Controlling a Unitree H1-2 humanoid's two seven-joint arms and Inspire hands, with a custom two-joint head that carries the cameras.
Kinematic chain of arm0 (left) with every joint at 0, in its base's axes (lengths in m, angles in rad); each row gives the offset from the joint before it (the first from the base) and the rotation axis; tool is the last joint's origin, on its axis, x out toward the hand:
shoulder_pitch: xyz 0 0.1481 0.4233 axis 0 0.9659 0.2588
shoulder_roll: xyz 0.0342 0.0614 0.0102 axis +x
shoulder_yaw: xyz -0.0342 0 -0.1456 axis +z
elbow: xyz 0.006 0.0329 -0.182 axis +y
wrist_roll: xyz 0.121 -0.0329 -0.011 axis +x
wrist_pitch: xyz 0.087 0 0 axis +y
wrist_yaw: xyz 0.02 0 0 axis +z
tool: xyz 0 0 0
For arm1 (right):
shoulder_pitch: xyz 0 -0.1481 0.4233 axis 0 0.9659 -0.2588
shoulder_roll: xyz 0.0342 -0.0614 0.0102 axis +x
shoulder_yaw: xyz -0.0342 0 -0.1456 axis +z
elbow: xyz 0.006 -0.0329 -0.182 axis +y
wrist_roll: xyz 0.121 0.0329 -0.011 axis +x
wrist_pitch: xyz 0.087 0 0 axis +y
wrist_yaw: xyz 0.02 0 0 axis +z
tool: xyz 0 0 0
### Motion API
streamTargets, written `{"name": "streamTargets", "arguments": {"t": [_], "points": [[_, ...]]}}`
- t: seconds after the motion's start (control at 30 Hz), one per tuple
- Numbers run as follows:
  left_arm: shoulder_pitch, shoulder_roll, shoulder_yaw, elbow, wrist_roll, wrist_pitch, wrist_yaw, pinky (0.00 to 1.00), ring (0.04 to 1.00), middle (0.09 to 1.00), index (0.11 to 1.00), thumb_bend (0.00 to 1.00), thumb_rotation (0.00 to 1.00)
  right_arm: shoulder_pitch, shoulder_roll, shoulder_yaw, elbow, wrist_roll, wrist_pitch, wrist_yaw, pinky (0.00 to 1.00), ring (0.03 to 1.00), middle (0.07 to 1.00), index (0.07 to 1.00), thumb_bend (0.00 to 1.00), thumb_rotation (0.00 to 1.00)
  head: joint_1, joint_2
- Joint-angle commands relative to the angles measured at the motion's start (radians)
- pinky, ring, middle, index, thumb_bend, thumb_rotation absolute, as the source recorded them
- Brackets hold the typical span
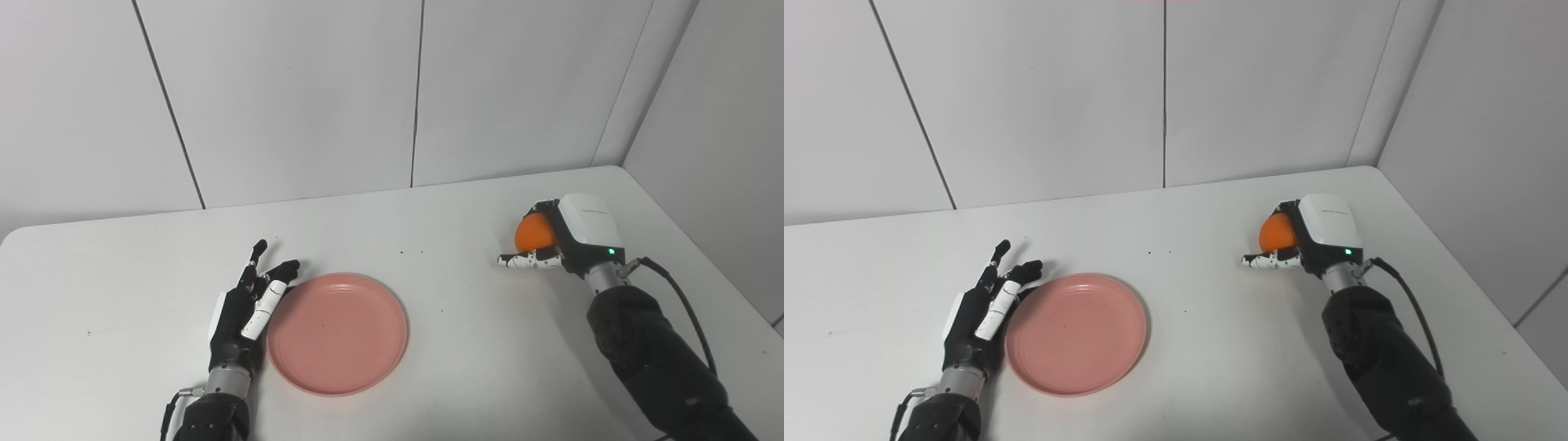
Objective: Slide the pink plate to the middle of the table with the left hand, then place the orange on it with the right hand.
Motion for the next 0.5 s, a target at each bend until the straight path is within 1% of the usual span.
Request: {"name": "streamTargets", "arguments": {"t": [0.0,0.1,0.13,0.17,0.2,0.23,0.27,0.3,0.33,0.37,0.4,0.43,0.47], "points": [[-0.004,-0.015,-0.012,-0.016,0.0,0.01,0.002,0.7,0.784,0.737,0.941,1.0,0.66,-0.047,-0.008,-0.022,-0.065,-0.022,0.038,0.018,0.1,0.142,0.203,0.253,0.57,0.31,0.001,-0.001],[-0.002,-0.021,-0.019,-0.017,0.01,0.008,0.011,0.69,0.783,0.734,0.944,1.0,0.67,-0.05,-0.012,-0.024,-0.106,-0.021,0.022,0.038,0.09,0.14,0.203,0.251,0.57,0.32,0.028,0.001],[-0.001,-0.023,-0.021,-0.017,0.011,0.007,0.014,0.69,0.781,0.73,0.944,1.0,0.67,-0.05,-0.012,-0.026,-0.118,-0.018,0.019,0.047,0.09,0.141,0.205,0.252,0.57,0.34,0.028,0.001],[0.0,-0.027,-0.024,-0.016,0.015,0.004,0.019,0.69,0.78,0.729,0.944,1.0,0.67,-0.049,-0.013,-0.029,-0.133,-0.017,0.011,0.05,0.09,0.141,0.206,0.253,0.57,0.34,0.056,0.001],[0.001,-0.03,-0.027,-0.015,0.017,0.002,0.023,0.69,0.778,0.728,0.943,1.0,0.67,-0.049,-0.014,-0.031,-0.143,-0.018,0.006,0.053,0.09,0.142,0.207,0.254,0.57,0.34,0.056,0.001],[0.001,-0.034,-0.03,-0.012,0.019,-0.002,0.028,0.69,0.774,0.725,0.943,1.0,0.66,-0.049,-0.015,-0.034,-0.162,-0.019,0.001,0.056,0.09,0.142,0.207,0.254,0.57,0.35,0.079,0.001],[0.002,-0.039,-0.033,-0.008,0.023,-0.006,0.033,0.69,0.771,0.722,0.942,1.0,0.66,-0.049,-0.016,-0.037,-0.177,-0.018,-0.003,0.06,0.1,0.146,0.214,0.262,0.57,0.34,0.1,0.001],[0.002,-0.042,-0.036,-0.007,0.025,-0.007,0.037,0.69,0.77,0.721,0.941,1.0,0.66,-0.05,-0.016,-0.039,-0.19,-0.017,-0.003,0.066,0.1,0.152,0.22,0.269,0.57,0.33,0.1,0.001],[0.003,-0.048,-0.038,-0.006,0.026,-0.008,0.042,0.69,0.769,0.716,0.94,1.0,0.66,-0.05,-0.018,-0.043,-0.2,-0.017,-0.005,0.069,0.12,0.169,0.239,0.288,0.57,0.34,0.12,0.0],[0.004,-0.051,-0.04,-0.006,0.027,-0.007,0.045,0.69,0.768,0.714,0.939,1.0,0.65,-0.05,-0.018,-0.045,-0.205,-0.017,-0.007,0.07,0.12,0.179,0.249,0.298,0.57,0.34,0.12,0.0],[0.004,-0.056,-0.042,-0.005,0.03,-0.007,0.05,0.69,0.768,0.714,0.939,1.0,0.65,-0.051,-0.019,-0.048,-0.214,-0.016,-0.01,0.073,0.12,0.18,0.251,0.3,0.57,0.34,0.137,0.0],[0.004,-0.06,-0.044,-0.004,0.032,-0.007,0.054,0.7,0.767,0.709,0.937,1.0,0.66,-0.051,-0.019,-0.051,-0.219,-0.015,-0.012,0.075,0.15,0.21,0.284,0.307,0.56,0.38,0.139,0.0],[0.004,-0.064,-0.048,-0.002,0.038,-0.007,0.061,0.7,0.767,0.707,0.936,1.0,0.66,-0.052,-0.021,-0.053,-0.225,-0.014,-0.017,0.075,0.16,0.221,0.295,0.309,0.56,0.39,0.155,-0.001]]}}
